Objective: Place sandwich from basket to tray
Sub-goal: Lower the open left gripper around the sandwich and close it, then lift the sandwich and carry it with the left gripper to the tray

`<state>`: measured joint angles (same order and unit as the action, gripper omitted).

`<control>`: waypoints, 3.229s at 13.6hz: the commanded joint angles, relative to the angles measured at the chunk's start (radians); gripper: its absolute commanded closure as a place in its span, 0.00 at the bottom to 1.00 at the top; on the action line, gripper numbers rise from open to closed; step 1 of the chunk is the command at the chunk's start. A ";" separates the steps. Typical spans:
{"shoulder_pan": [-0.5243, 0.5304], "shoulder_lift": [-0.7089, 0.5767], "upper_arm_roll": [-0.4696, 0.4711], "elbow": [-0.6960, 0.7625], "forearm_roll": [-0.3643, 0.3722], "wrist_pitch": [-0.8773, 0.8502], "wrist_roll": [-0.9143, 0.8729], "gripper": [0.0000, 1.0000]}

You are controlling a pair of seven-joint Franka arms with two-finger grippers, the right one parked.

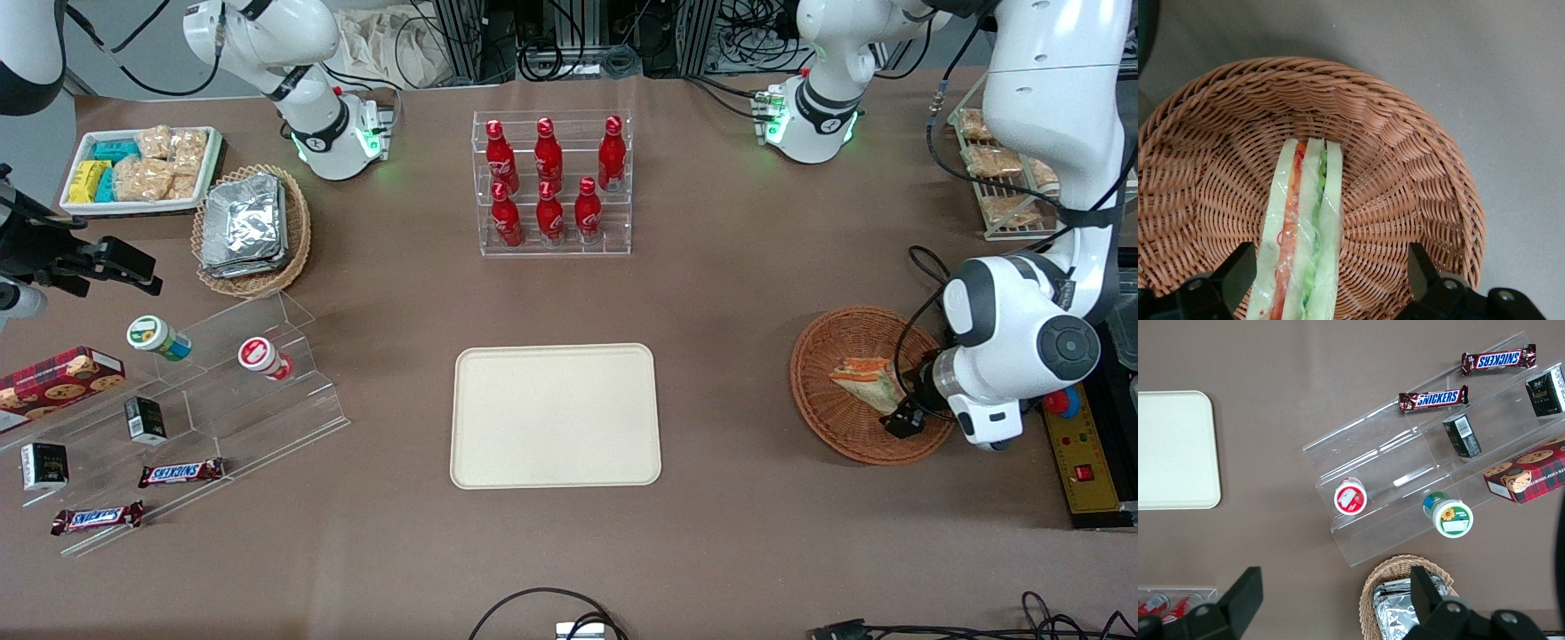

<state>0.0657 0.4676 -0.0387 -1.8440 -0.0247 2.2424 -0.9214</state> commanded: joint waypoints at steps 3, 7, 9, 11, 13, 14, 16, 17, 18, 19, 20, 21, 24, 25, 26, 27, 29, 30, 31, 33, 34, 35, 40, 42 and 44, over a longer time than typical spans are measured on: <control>-0.006 -0.015 0.002 -0.075 0.009 0.019 -0.011 0.00; -0.018 0.002 0.002 -0.078 0.012 0.019 -0.013 0.06; -0.024 0.006 0.002 -0.063 0.012 0.011 -0.014 0.69; -0.023 0.005 0.002 -0.034 0.014 0.000 -0.004 1.00; -0.021 0.006 0.003 0.041 0.016 -0.123 0.009 1.00; -0.020 0.008 0.003 0.086 0.017 -0.198 0.042 1.00; -0.020 0.011 0.003 0.188 0.019 -0.324 0.123 1.00; -0.023 0.008 0.003 0.253 0.016 -0.399 0.139 1.00; -0.027 0.008 -0.001 0.320 0.012 -0.473 0.151 1.00; -0.043 0.008 -0.012 0.391 0.012 -0.531 0.173 1.00; -0.065 0.009 -0.019 0.452 0.009 -0.562 0.203 1.00; -0.093 0.013 -0.032 0.495 0.005 -0.557 0.269 1.00; -0.214 0.098 -0.075 0.652 0.003 -0.534 0.374 1.00; -0.248 0.146 -0.084 0.711 0.000 -0.524 0.375 1.00; -0.304 0.189 -0.095 0.754 0.011 -0.492 0.378 1.00; -0.361 0.230 -0.089 0.767 0.029 -0.444 0.375 1.00; -0.424 0.264 -0.095 0.758 0.074 -0.383 0.351 1.00; -0.460 0.273 -0.095 0.758 0.063 -0.368 0.337 1.00; -0.469 0.308 -0.099 0.761 0.057 -0.331 0.341 1.00; -0.503 0.348 -0.108 0.758 0.057 -0.288 0.348 1.00; -0.520 0.374 -0.110 0.755 0.068 -0.288 0.348 1.00; -0.553 0.396 -0.107 0.753 0.074 -0.285 0.342 1.00; -0.563 0.407 -0.105 0.645 0.077 -0.157 0.337 1.00; -0.561 0.407 -0.105 0.602 0.075 -0.094 0.338 0.99; -0.561 0.408 -0.105 0.592 0.075 -0.079 0.337 0.91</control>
<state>-0.4935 0.8884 -0.1474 -1.2297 0.0378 2.1399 -0.5789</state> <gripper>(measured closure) 0.850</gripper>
